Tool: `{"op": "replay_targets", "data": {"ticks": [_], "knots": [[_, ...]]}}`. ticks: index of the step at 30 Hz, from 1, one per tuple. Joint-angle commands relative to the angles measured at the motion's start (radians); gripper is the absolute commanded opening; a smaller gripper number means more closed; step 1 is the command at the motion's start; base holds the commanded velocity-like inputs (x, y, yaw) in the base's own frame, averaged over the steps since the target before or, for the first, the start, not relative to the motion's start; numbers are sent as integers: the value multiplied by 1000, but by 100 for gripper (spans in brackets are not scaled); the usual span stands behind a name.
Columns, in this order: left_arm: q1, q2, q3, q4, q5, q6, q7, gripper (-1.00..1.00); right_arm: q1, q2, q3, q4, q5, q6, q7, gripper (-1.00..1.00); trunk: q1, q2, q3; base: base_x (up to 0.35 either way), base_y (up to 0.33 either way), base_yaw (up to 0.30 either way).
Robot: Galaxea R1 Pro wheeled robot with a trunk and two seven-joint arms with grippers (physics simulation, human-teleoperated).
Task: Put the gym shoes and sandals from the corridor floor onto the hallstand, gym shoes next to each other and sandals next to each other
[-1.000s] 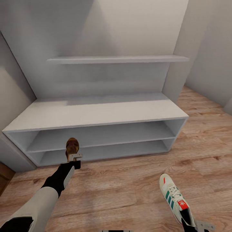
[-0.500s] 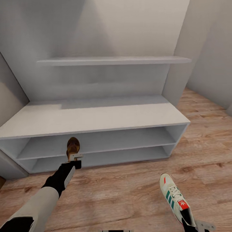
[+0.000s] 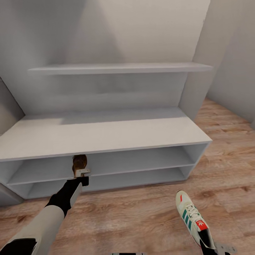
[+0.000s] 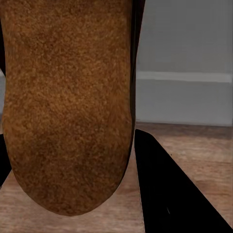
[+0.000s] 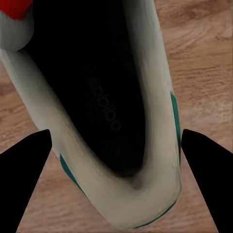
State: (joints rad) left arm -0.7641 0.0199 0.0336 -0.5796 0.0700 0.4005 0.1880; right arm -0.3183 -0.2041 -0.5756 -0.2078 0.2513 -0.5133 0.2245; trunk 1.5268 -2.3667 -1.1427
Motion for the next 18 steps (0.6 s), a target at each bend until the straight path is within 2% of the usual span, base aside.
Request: {"op": "replay_targets", "data": {"ticks": [1,5,14,18], "knots": [[0,0,0,-2,4,6,2,-100,-1,0,-9,1,6,-3,6,-100,0,0,-1,323,-1,0],[0,0,0,-2,4,6,2,-100,-1,0,-9,1,6,-3,6,-100,0,0,-1,262,-1,0],[0,0,0,-2,4,6,2,-100,-1,0,-9,1,6,-3,6,-100,0,0,-1,60,0,0],[0,0,0,-2,4,6,2,-100,-1,0,-9,1,6,-3,6,-100,0,0,-1,194,0,0]]}}
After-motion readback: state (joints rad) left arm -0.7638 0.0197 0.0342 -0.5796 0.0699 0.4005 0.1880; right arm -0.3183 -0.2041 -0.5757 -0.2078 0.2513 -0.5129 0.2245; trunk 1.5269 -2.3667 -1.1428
